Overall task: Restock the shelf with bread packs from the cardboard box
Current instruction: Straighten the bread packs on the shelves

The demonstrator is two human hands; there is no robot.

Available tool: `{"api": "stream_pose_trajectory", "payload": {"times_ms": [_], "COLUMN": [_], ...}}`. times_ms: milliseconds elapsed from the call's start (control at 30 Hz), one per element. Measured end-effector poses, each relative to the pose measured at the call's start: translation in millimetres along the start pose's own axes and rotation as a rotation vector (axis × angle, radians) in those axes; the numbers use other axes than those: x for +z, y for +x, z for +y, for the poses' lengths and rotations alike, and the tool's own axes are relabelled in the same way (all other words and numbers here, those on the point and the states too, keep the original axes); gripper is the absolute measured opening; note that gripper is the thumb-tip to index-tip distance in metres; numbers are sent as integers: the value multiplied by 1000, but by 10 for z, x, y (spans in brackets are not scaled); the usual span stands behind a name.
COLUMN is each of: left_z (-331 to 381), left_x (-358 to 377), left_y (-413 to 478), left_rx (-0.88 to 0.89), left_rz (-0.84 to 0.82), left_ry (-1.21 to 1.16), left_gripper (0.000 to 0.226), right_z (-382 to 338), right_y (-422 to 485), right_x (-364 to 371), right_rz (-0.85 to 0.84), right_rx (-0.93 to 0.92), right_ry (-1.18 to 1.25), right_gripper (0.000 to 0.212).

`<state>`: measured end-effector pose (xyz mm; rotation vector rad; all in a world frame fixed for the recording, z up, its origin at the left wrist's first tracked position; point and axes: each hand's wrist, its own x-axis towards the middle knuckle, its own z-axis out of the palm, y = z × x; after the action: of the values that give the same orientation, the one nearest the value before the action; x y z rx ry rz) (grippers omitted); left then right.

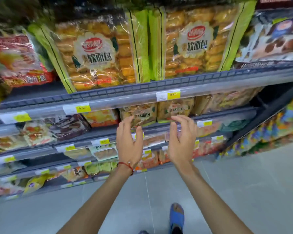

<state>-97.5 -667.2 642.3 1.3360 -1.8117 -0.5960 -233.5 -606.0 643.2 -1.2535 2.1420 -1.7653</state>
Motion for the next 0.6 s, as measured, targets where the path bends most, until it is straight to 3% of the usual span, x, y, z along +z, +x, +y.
{"api": "stream_pose_trajectory", "payload": {"times_ms": [200,400,600], "left_z": [-190,-318,-495], "left_x": [324,1096,1885], "left_y": [-88,33,315], "left_rx": [-6,-6,-25], "left_rz": [-70,-109,-110], "left_ry": [57,53,39], "left_gripper": [33,34,53], "right_z": [638,1494,2235], "right_y": [-9,385,828], "right_x": [-40,-38,122], "right_rz": [-100,-204,-277], "right_rx": [44,84,137], "right_ry": [-73,-131,-113], "right_gripper": [29,36,58]}}
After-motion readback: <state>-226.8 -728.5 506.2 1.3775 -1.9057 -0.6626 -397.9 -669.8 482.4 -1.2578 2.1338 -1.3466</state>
